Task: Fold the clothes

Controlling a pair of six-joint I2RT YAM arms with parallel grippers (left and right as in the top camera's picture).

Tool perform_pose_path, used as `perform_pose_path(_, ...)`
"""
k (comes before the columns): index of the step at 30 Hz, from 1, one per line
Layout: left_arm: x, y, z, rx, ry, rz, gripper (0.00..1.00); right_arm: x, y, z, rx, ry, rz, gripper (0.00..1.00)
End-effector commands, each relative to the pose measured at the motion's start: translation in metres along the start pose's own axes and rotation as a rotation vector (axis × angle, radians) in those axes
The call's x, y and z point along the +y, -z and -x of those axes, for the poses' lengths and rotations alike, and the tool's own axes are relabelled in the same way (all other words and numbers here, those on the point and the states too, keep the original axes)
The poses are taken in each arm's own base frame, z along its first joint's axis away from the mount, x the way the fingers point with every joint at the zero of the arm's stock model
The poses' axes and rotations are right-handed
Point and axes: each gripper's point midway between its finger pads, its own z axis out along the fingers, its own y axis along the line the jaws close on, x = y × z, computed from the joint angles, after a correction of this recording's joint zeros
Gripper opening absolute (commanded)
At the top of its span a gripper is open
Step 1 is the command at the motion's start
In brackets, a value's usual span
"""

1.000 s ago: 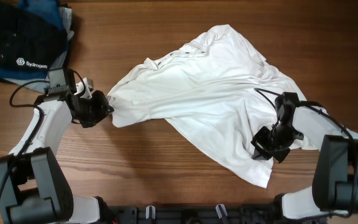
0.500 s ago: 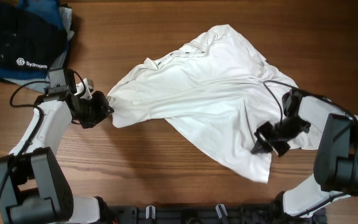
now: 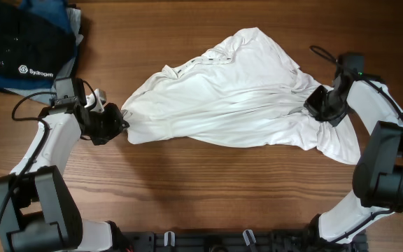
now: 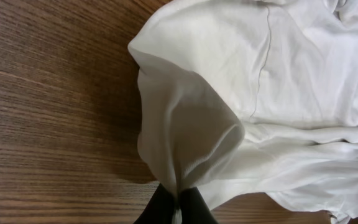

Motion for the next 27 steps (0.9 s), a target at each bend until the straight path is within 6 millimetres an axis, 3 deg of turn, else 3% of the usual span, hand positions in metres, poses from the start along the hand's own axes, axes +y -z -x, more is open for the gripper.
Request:
perform_pose_path(1,-0.009,0.007,0.004,-0.019,-0.035,-0.026,0.04,0.000,0.008,0.021,-0.056,0.135,-0.045,0.04)
perform_pose_path(4,-0.009,0.007,0.004,-0.017,-0.034,-0.027,0.04,0.002,0.017,0.019,-0.032,0.143,-0.051,0.04)
perform_pose_path(8,-0.010,0.007,0.004,-0.016,-0.035,-0.032,0.04,0.006,0.024,-0.008,0.076,0.153,-0.034,0.04)
perform_pose_path(14,-0.009,0.007,0.005,-0.021,-0.036,-0.028,0.04,0.013,0.042,-0.078,0.341,0.195,0.009,0.03)
perform_pose_path(15,-0.009,0.007,0.005,-0.021,-0.037,-0.028,0.04,0.013,0.047,-0.085,0.362,0.200,0.005,0.11)
perform_pose_path(16,-0.009,0.007,0.005,-0.021,-0.046,-0.029,0.04,0.013,0.055,-0.092,0.373,0.209,-0.002,0.25)
perform_pose_path(17,-0.009,0.007,0.005,-0.021,-0.058,-0.029,0.04,0.013,0.060,-0.096,0.376,0.215,-0.003,0.48)
perform_pose_path(18,-0.009,0.007,0.005,-0.021,-0.063,-0.028,0.04,0.013,0.065,-0.099,0.376,0.219,-0.002,0.79)
perform_pose_path(19,-0.008,0.007,0.005,-0.021,-0.062,-0.024,0.04,0.013,0.076,-0.104,0.373,0.232,0.002,1.00)
perform_pose_path(24,-0.009,0.007,0.005,-0.021,-0.062,-0.024,0.04,-0.001,0.094,-0.107,0.375,0.213,-0.004,0.99)
perform_pose_path(27,-0.008,0.007,0.005,-0.021,-0.082,-0.024,0.04,-0.015,0.092,-0.105,0.396,0.178,-0.008,0.89)
